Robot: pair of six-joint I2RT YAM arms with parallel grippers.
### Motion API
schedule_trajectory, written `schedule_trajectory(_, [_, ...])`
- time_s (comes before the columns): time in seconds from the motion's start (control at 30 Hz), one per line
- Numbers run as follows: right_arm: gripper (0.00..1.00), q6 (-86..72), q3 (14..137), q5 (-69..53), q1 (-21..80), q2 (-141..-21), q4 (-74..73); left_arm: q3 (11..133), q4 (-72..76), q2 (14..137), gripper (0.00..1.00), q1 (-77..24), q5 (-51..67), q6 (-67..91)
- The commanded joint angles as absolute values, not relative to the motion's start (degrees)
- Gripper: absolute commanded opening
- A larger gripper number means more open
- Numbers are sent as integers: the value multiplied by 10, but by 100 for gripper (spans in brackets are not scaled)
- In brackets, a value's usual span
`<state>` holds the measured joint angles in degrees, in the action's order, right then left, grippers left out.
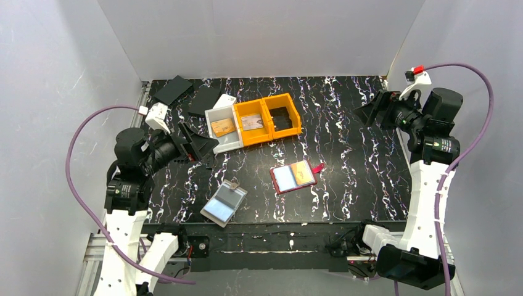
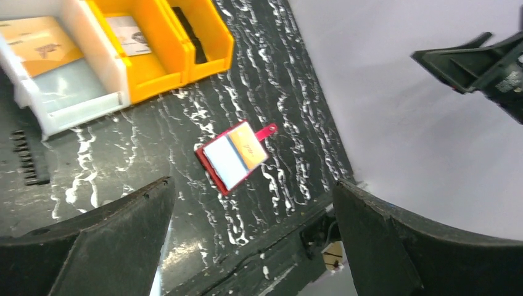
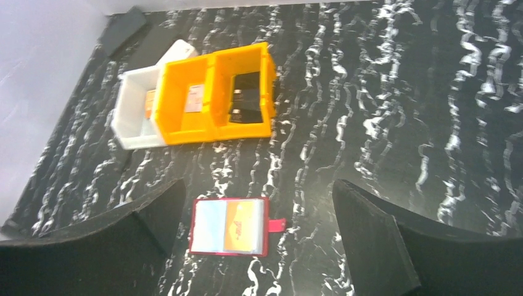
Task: Take the credit cards out of the card holder
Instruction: Reset both arms
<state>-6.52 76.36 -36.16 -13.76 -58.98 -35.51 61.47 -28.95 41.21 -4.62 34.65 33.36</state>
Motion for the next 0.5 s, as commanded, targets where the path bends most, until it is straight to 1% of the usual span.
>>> schedule_trajectory(0.0, [98, -24, 827, -249, -138, -592, -379, 672, -363, 408, 98, -43, 262, 249])
schedule_trajectory(0.07, [98, -20, 842, -215, -138, -597, -396, 694, -399, 408, 98, -43, 205, 228])
schedule_trajectory(0.1, [98, -24, 840, -218, -138, -597, -397, 690, -392, 408, 98, -43, 215, 239])
schedule_trajectory(0.2, [98, -62, 820, -236, -138, -585, -373, 655, -330, 410, 98, -44, 295, 286])
schedule_trajectory(0.33, [98, -82, 830, -193, -138, -586, -368, 655, -345, 406, 98, -43, 278, 274])
schedule_trajectory(0.47, [98, -85, 844, -214, -138, -603, -389, 660, -348, 405, 98, -44, 293, 272])
